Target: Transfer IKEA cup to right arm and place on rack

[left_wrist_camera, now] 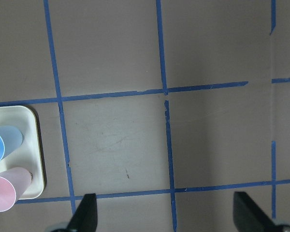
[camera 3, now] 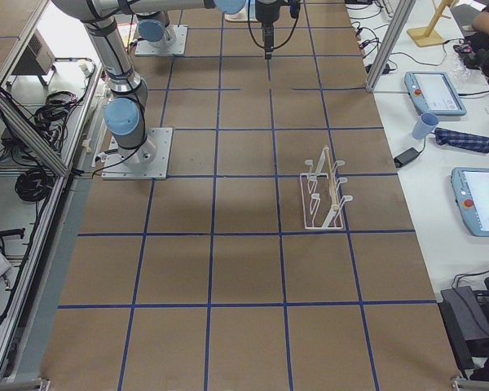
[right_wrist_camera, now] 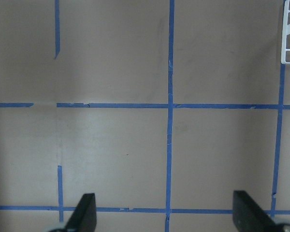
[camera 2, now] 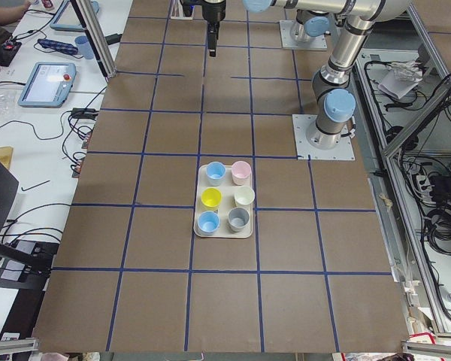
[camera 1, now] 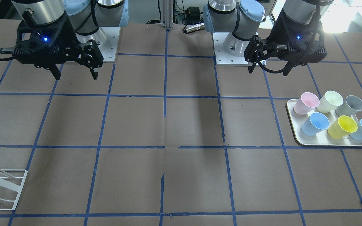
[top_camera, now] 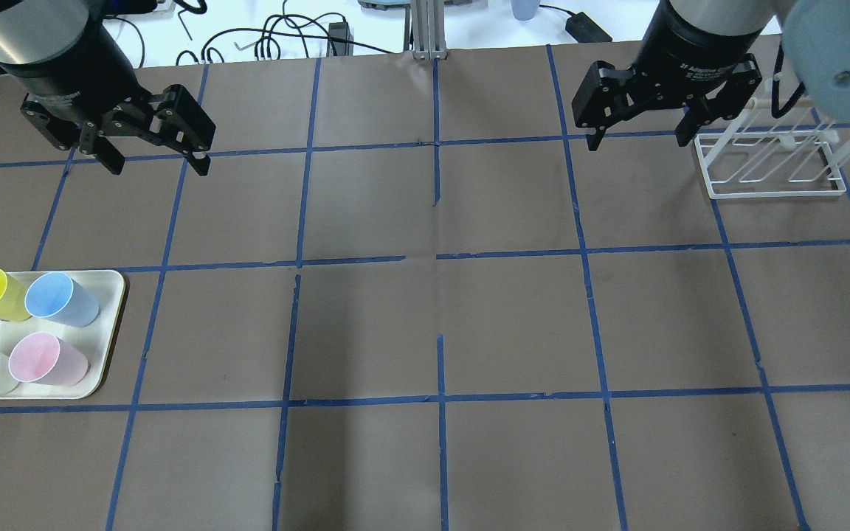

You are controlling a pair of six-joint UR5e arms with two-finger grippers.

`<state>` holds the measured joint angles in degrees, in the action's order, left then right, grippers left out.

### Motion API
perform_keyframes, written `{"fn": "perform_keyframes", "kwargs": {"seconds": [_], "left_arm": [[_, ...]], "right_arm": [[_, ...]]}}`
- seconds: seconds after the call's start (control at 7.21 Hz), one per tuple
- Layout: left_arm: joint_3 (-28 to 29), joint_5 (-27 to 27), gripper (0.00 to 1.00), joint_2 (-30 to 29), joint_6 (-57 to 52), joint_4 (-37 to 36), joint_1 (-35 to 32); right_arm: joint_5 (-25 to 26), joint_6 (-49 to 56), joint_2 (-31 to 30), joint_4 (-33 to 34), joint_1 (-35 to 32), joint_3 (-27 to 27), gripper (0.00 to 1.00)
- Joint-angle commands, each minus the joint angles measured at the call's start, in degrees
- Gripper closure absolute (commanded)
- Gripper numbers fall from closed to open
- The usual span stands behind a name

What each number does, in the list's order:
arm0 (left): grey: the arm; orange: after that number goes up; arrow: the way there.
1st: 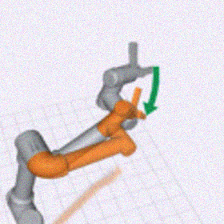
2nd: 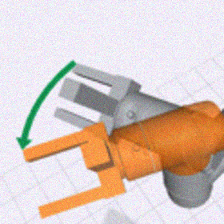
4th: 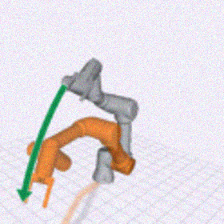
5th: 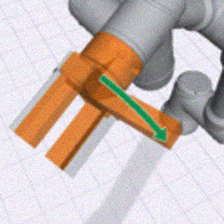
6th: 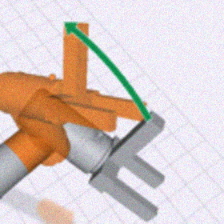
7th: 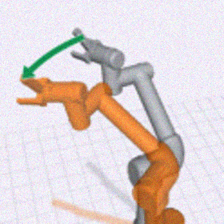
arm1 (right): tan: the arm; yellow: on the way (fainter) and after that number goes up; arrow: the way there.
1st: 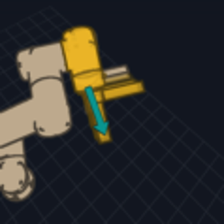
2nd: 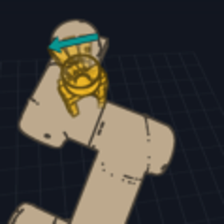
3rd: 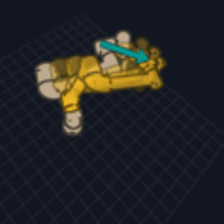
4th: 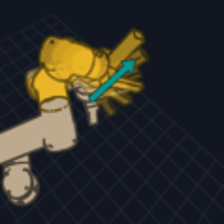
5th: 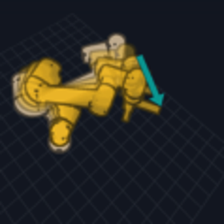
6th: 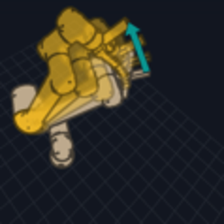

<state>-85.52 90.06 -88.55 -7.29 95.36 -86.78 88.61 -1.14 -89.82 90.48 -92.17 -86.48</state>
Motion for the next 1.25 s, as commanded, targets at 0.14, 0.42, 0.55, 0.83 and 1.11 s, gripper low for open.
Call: {"fn": "perform_keyframes", "kwargs": {"seconds": [0.14,0.42,0.55,0.83,1.11], "left_arm": [[0.00,-0.06,0.00,0.04,0.00,0.00,-0.05],[0.00,-0.06,0.00,0.13,0.00,0.00,-0.05],[0.00,0.11,0.00,0.13,-0.09,0.00,-0.05],[-0.35,0.03,0.00,0.13,0.87,0.70,0.55],[-1.58,0.91,0.00,0.57,-0.09,0.70,7.46]], "right_arm": [[-0.01,0.00,0.00,-0.04,0.06,0.00,0.00],[-0.01,0.00,0.00,-0.04,0.06,0.00,0.00],[-0.01,0.00,0.00,0.04,0.06,0.00,0.00],[-0.01,0.09,0.00,0.04,0.06,0.00,0.00],[-0.01,0.09,0.00,0.04,0.06,0.00,0.00]]}}
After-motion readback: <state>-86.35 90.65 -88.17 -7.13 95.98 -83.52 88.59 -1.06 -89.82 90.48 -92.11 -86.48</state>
